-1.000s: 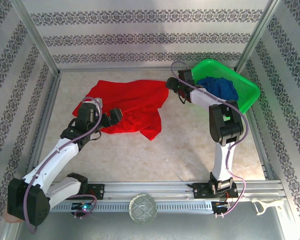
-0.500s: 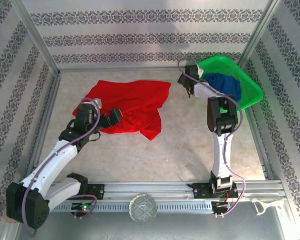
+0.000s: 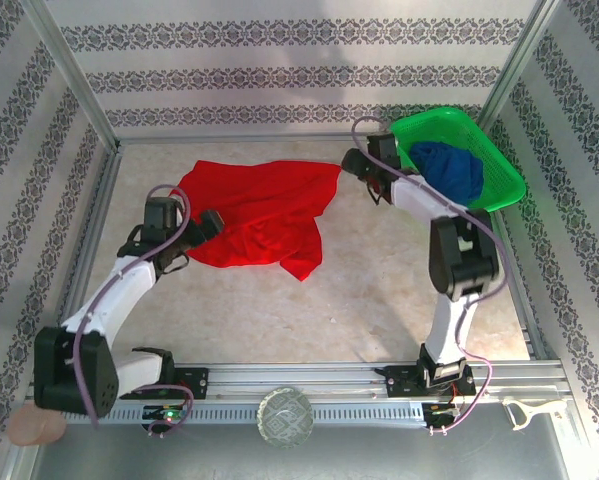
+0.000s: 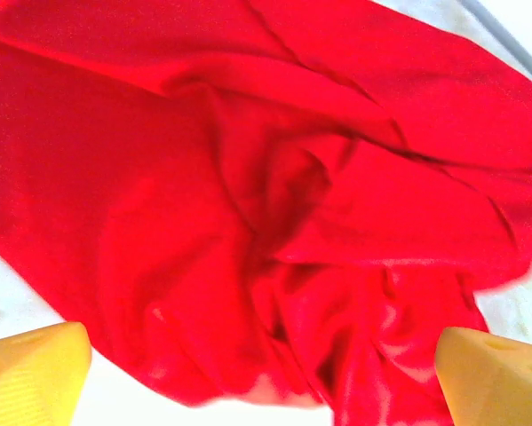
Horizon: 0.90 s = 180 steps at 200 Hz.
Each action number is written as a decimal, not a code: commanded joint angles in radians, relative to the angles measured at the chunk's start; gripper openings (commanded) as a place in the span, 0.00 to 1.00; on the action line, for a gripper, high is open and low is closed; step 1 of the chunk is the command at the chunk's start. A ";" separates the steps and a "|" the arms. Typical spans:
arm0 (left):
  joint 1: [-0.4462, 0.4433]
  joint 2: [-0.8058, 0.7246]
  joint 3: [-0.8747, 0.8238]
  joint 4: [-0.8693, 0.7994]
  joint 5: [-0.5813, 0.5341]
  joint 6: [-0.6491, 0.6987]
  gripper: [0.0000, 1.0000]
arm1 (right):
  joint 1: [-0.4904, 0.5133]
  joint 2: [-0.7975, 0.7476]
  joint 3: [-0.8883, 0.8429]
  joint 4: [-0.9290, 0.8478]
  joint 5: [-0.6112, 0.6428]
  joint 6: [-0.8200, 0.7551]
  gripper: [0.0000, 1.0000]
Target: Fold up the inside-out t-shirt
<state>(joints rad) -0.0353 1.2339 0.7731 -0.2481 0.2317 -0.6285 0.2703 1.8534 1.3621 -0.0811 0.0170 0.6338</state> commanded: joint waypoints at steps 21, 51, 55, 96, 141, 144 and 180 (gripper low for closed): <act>0.208 0.179 0.103 -0.042 0.021 0.015 0.99 | 0.180 -0.272 -0.312 -0.034 -0.008 0.060 0.74; 0.261 0.345 0.232 -0.133 -0.019 0.106 0.99 | 0.319 -0.333 -0.429 -0.079 0.096 0.091 0.76; 0.264 0.363 0.245 -0.140 -0.029 0.117 0.99 | 0.336 -0.332 -0.440 -0.079 0.107 0.094 0.76; 0.281 0.553 0.407 -0.200 -0.087 0.194 0.99 | 0.445 -0.227 -0.454 -0.079 0.172 0.126 0.78; 0.284 0.724 0.565 -0.280 -0.136 0.264 0.99 | 0.484 -0.081 -0.376 -0.061 0.146 0.133 0.78; 0.284 0.732 0.572 -0.282 -0.137 0.266 0.99 | 0.486 -0.069 -0.370 -0.063 0.146 0.135 0.78; 0.284 0.814 0.632 -0.292 -0.080 0.296 0.95 | 0.499 0.003 -0.354 -0.041 0.127 0.167 0.70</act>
<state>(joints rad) 0.2379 1.9984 1.3666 -0.4824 0.1196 -0.3882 0.7551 1.7969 0.9882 -0.1806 0.1669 0.7662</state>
